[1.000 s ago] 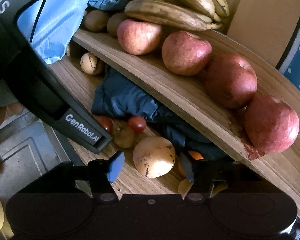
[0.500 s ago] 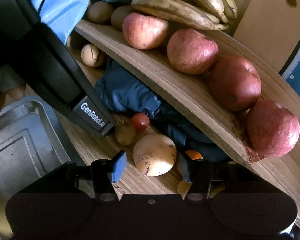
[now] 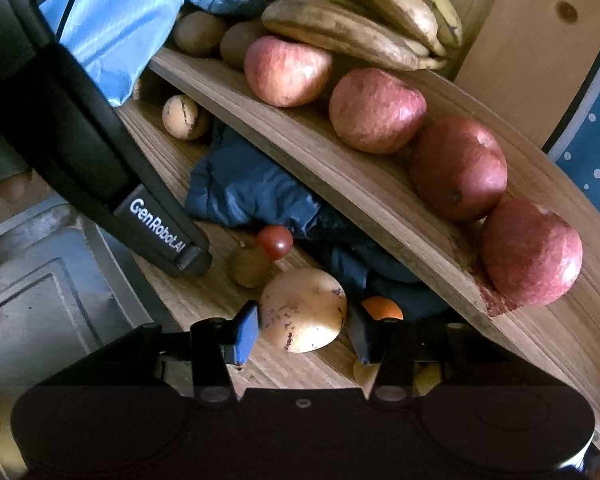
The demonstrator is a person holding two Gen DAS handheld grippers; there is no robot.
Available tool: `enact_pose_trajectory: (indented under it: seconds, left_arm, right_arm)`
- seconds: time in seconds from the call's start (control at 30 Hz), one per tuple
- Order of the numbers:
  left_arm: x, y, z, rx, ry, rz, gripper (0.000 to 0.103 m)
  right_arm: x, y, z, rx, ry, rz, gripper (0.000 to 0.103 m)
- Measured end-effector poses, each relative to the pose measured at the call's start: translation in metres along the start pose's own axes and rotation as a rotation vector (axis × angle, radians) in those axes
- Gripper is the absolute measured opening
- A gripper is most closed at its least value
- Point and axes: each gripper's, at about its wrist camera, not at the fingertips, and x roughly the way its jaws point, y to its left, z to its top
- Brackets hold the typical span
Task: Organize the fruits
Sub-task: 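Carry the cherry tomato in the left tool while the right tool carries the beige fruit to the tray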
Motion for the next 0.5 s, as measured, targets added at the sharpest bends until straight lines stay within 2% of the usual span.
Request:
enact_pose_trajectory:
  seconds: [0.5]
  left_arm:
    - [-0.041,0.016,-0.019,0.039,-0.037,-0.018,0.026]
  right_arm:
    - [-0.049,0.023,0.003,0.061,-0.041,-0.034,0.049]
